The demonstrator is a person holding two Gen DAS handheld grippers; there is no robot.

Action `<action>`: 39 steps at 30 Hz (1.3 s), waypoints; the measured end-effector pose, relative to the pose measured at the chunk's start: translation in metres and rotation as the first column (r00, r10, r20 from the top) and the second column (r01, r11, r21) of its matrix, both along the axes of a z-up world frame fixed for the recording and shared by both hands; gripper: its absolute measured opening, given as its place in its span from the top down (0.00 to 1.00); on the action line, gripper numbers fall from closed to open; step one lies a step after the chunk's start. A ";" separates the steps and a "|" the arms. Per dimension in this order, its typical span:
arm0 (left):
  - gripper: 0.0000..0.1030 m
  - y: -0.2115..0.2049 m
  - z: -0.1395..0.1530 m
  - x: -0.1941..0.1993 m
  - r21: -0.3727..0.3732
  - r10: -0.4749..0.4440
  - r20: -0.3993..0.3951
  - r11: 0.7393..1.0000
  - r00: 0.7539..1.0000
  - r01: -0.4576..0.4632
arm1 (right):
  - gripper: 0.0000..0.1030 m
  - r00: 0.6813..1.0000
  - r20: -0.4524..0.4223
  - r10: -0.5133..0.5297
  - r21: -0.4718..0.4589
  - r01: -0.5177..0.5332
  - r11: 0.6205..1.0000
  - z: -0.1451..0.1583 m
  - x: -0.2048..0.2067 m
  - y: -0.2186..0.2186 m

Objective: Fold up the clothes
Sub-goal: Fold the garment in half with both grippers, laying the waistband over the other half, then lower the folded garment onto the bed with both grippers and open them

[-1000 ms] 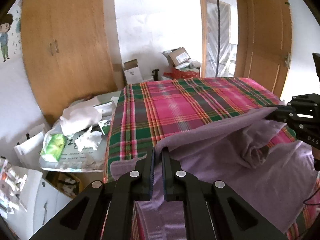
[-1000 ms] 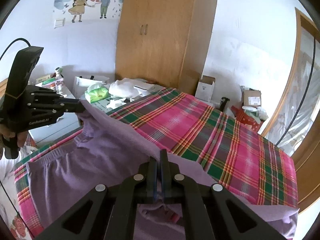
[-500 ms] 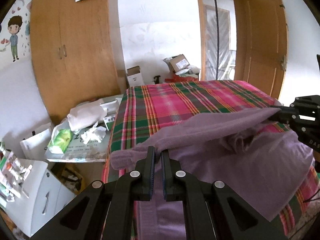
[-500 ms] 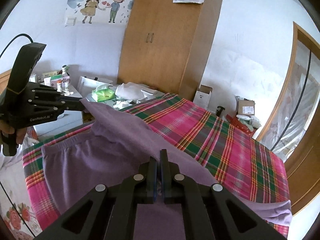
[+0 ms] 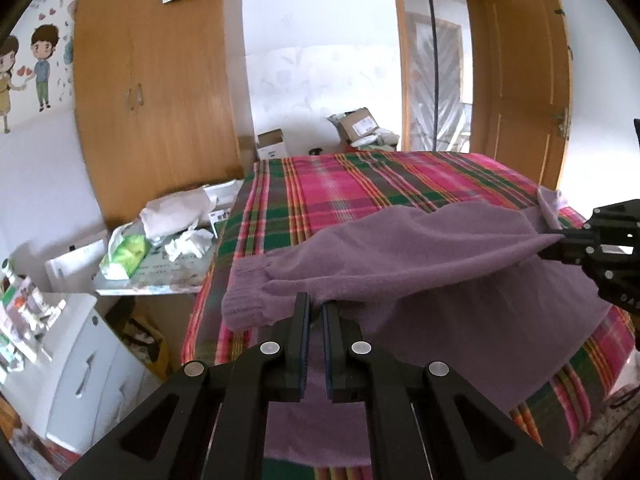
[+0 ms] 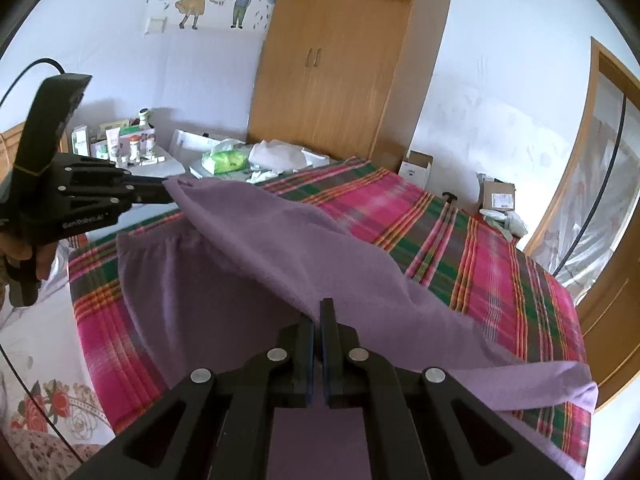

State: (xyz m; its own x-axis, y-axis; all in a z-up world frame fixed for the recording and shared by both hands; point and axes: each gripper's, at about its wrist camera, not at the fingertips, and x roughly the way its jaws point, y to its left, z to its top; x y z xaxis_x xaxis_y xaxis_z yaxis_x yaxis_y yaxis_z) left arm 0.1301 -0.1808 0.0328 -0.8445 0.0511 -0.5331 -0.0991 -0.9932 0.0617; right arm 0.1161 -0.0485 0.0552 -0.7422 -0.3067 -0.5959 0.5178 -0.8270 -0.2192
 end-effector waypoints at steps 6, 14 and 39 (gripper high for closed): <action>0.94 0.002 -0.021 0.013 0.022 0.012 0.039 1.000 0.999 -0.013 | 0.97 0.997 0.072 -0.002 -0.011 0.003 1.000 -0.020 0.005 0.004; 0.94 0.002 -0.037 0.021 0.041 0.021 0.069 0.999 0.997 -0.024 | 0.97 0.991 0.131 0.000 0.007 -0.001 1.000 -0.044 0.010 0.008; 0.65 -0.086 -0.074 -0.003 0.779 0.066 0.266 0.573 0.962 -0.255 | 0.97 0.980 0.200 -0.022 -0.021 0.027 0.999 -0.063 0.005 0.016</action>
